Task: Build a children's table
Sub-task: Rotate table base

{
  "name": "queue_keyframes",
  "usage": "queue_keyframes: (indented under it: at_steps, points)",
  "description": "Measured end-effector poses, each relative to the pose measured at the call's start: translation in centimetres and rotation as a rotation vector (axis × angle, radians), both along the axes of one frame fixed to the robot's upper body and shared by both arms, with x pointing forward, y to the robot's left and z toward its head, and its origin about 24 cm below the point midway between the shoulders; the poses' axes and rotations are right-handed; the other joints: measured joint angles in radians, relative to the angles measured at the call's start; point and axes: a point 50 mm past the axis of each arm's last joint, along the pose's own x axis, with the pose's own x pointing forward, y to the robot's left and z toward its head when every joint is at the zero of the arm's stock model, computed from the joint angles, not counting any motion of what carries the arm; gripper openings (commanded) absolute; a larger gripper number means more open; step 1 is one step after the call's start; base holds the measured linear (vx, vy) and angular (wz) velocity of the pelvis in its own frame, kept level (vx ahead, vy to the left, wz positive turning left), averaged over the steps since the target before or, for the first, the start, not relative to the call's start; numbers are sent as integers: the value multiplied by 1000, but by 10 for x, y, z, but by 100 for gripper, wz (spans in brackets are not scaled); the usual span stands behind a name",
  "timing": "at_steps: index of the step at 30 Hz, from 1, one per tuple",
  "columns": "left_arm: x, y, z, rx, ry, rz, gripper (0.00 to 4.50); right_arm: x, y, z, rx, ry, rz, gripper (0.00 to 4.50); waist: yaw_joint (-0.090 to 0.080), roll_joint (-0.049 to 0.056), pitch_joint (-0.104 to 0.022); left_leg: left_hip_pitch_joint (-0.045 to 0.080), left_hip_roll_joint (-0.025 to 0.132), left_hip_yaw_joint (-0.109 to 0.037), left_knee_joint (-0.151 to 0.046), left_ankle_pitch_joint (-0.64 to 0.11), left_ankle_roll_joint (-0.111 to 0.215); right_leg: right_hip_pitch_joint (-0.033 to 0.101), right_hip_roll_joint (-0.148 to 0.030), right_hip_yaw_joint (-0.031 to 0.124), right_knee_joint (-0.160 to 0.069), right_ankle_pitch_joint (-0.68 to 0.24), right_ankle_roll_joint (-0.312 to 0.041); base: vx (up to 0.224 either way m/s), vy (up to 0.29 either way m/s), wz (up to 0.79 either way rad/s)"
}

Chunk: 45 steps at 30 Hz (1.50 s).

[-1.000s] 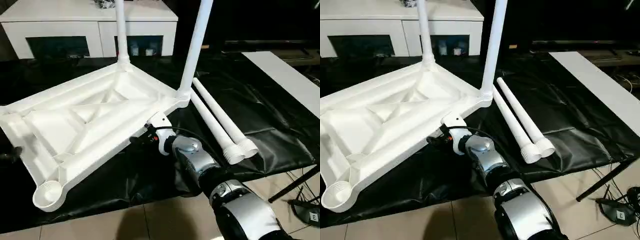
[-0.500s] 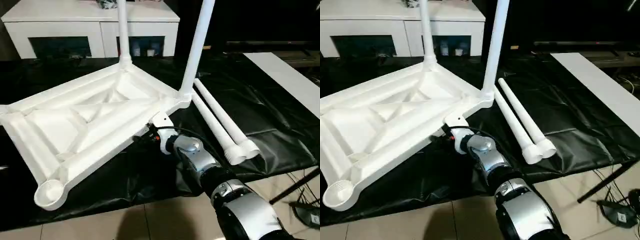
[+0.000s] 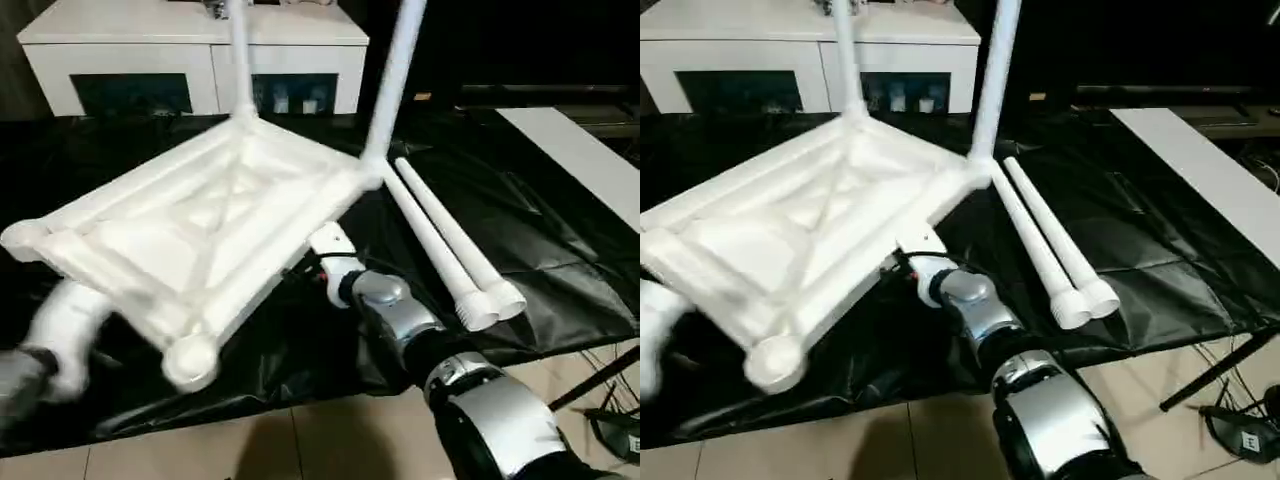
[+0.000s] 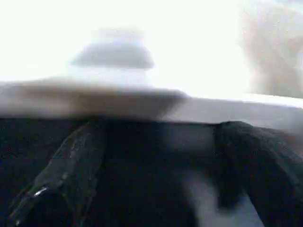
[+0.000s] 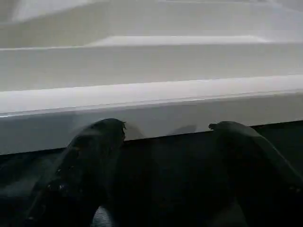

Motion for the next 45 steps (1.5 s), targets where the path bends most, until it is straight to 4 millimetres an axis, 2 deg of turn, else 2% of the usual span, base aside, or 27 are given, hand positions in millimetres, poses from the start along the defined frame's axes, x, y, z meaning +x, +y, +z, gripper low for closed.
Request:
queue_keyframes:
  at_steps: [3, 8, 14, 20, 22, 23, 27, 30, 33, 34, 35, 38, 39, 40, 41, 45]
  points:
    - [-2, -17, 0, -57, 27, -76, 445, -1, 1, 0, 1, -3, 25, 369, -17, 0, 0, 0, 0, 0, 0, 0, 0, 0, 1, 0, 1, 0, 0, 0, 0, 0]
    - [0, -49, -3, -139, 37, -200, 445, -4, 6, 1, 20, -14, 64, 369, -27, 1, 1, 0, 1, 0, 0, 0, -1, -1, 2, 0, 1, 0, 0, 0, 0, 0]
    - [11, -67, -2, -150, 2, -245, 445, -5, 1, -1, 23, -16, 73, 369, -27, 4, 3, -1, 1, 0, 0, 1, -1, -1, 2, 0, 1, 0, 0, 0, 0, 0]
    - [20, -90, 0, -195, -68, -325, 445, -4, -24, -3, 17, -64, 65, 369, -20, 8, 5, -1, 1, 0, 2, 1, -1, 0, 1, 0, 1, 1, -1, 0, 0, 0]
    - [23, -92, 6, -197, -86, -358, 445, -3, -29, 0, 13, -84, 79, 369, -23, 13, 8, -1, 1, 0, 2, 1, -1, -1, 1, 0, 2, 1, -1, 0, 0, 0]
    - [24, -92, 12, -200, -89, -390, 445, -3, -37, 2, 9, -104, 93, 369, -23, 14, 9, -1, 1, 0, 1, 1, -1, -1, 2, -1, 2, 1, -1, 0, 0, 0]
    - [31, -93, 44, -186, -137, -505, 445, -5, -64, 14, -15, -172, 159, 369, -19, 23, 10, -1, 1, 0, 1, 1, -1, -1, 3, 0, 1, 1, -1, 0, 0, 0]
    - [33, -93, 51, -189, -129, -537, 445, -6, -77, 22, -29, -200, 182, 369, -22, 25, 9, -1, 1, 0, 2, 1, -1, -1, 3, 1, 1, 1, -1, 0, 0, 0]
    - [46, -93, 55, -157, -129, -582, 445, -13, -96, 25, -64, -203, 224, 369, -17, 31, 12, -1, 0, 0, 2, 1, -1, 0, 2, 0, 1, 1, -1, 0, 0, 0]
    - [59, -92, 56, -105, -140, -603, 445, -18, -110, 27, -86, -185, 254, 369, -7, 40, 13, -1, 0, 0, 4, 1, 0, 2, 2, -1, 1, 1, -1, 0, 0, 0]
    - [66, -88, 55, -66, -145, -601, 445, -21, -117, 30, -96, -175, 272, 369, -7, 44, 12, 0, -1, 1, 3, 1, 0, 2, 1, 1, 1, 2, -1, 0, 0, 0]
    - [78, -89, 46, -17, -143, -614, 445, -28, -127, 37, -103, -147, 321, 369, -18, 57, 9, 0, -1, -1, 3, 2, 2, 2, 1, 1, 1, 2, -1, 0, 0, 0]
    - [80, -91, 43, -16, -140, -621, 445, -30, -127, 38, -101, -136, 338, 369, -22, 58, 9, 0, -1, 0, 3, 2, 2, 2, 1, 1, 1, 2, -1, 0, 0, 0]
    - [83, -93, 38, -17, -137, -627, 418, -34, -128, 38, -99, -114, 359, 369, -25, 60, 10, 0, -1, -1, 3, 2, 2, 1, 1, 0, 1, 2, -1, 0, 0, 0]
    - [90, -97, 34, -6, -132, -634, 418, -39, -131, 39, -104, -92, 378, 369, -22, 63, 10, -1, -1, -2, 3, 2, 3, 2, 2, -1, 1, 2, -1, 0, 0, 0]
    - [102, -87, 23, 53, -81, -608, 392, -52, -137, 45, -120, -47, 447, 369, -22, 71, 9, -1, 0, -2, 3, 3, 3, 1, 2, -2, 1, 2, -1, 0, 0, 0]
